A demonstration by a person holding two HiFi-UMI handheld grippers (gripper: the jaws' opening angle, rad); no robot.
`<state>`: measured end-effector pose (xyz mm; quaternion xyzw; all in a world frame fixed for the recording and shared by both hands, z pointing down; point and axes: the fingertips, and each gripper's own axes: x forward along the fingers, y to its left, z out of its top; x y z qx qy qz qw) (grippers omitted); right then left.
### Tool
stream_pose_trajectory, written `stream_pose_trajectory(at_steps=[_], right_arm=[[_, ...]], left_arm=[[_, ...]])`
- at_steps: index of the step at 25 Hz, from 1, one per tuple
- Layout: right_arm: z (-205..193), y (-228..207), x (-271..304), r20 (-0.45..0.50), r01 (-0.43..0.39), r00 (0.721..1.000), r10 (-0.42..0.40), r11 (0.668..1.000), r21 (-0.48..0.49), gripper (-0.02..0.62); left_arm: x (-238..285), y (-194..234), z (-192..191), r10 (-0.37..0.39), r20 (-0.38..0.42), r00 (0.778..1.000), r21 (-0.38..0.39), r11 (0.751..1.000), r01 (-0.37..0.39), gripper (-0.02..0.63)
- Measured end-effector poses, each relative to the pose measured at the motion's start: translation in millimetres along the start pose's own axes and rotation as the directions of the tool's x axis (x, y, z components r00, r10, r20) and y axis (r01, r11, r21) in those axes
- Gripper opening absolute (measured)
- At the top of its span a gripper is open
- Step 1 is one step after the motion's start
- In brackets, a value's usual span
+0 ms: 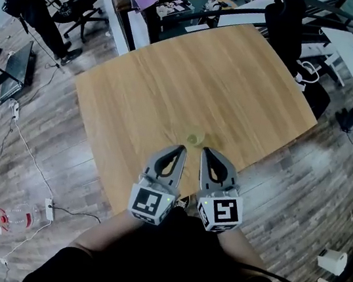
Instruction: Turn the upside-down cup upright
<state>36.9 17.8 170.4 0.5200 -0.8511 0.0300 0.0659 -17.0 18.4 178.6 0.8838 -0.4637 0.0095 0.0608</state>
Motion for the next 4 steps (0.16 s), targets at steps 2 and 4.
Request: stream_pose_trajectory(at_steps=[2,4], right_arm=[[0.4,-0.8,-1.3,-0.002,0.000,1.000,0.000,1.000,0.006,0.014],[1.2,-1.5,-2.9,-0.002,0.002,1.000,-0.002,1.000,0.007,0.014]], left_arm=[[-1.2,-1.9,2.3,0.002,-0.001,1.000,0.005,1.000,-0.002,0.008],[-2.6,-3.5,4.1,0.005,-0.002,1.000,0.007,1.000,-0.005,0.008]])
